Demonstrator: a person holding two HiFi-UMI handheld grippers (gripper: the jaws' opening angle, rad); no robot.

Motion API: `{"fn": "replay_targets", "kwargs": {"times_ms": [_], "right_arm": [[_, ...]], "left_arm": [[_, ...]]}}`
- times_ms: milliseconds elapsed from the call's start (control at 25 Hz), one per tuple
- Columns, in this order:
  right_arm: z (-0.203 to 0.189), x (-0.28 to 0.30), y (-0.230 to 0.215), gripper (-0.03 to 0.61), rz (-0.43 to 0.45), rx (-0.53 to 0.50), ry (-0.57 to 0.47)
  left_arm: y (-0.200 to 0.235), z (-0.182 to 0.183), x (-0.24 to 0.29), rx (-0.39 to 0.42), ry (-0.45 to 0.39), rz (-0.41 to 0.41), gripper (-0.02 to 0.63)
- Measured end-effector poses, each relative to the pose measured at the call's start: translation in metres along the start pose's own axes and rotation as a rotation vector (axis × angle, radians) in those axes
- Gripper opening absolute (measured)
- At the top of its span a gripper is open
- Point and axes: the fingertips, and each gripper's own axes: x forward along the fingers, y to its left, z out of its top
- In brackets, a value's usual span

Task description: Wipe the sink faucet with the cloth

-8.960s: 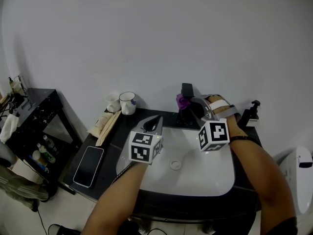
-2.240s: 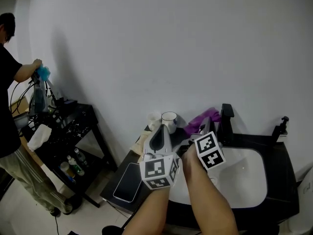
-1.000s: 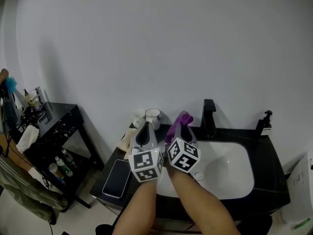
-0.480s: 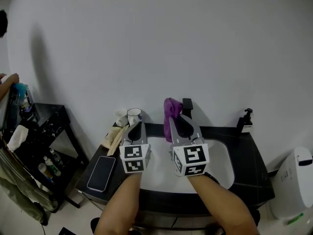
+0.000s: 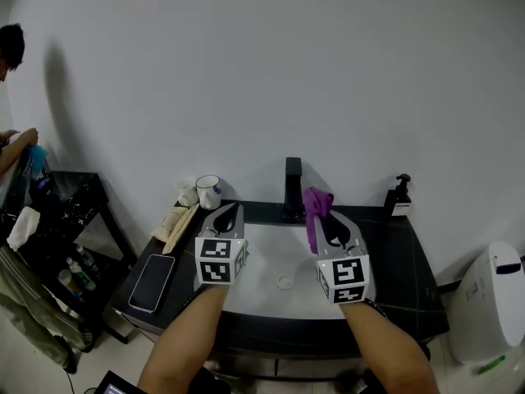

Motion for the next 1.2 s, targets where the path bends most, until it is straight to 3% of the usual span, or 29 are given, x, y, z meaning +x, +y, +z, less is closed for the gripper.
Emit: {"fn": "replay_targets", "kwargs": {"times_ms": [80,160,360,560,680,1200], "right_arm": [[-0.008,-0.002,-0.011,0.061,-0.025,0.028,0.016],[-0.014,-0.006,-0.014,0.061,-0.019,0.012,0.029],[-0.020,-0.014,-0.001,0.063,0.065,-0.029,0.057],[-0.023,-0.015,-0.005,0.063,0.053,0.025,0.093],[-0.027,-0.016,-0.011,0.063,0.035,0.051,0.119],[-0.029,-0.015,-0.020,0.063,0.008,0.100,0.106]], "left_arm": [[-0.006,0.005,-0.003,-0.122,-0.026,-0.030,0.018],[-0.013,0.008,-0.005,-0.169,-0.049,-0.056,0.017],[-0.030,0.012,-0.004,-0.033,-0.062,-0.081,0.018],[-0.026,-0.003,0.000,-0.130,-0.004,-0.066,0.017],[-0.019,-0.009,0.001,-0.145,0.015,-0.048,0.017],[-0.027,-0.008,0.003,-0.057,0.012,-0.066,0.017]]}}
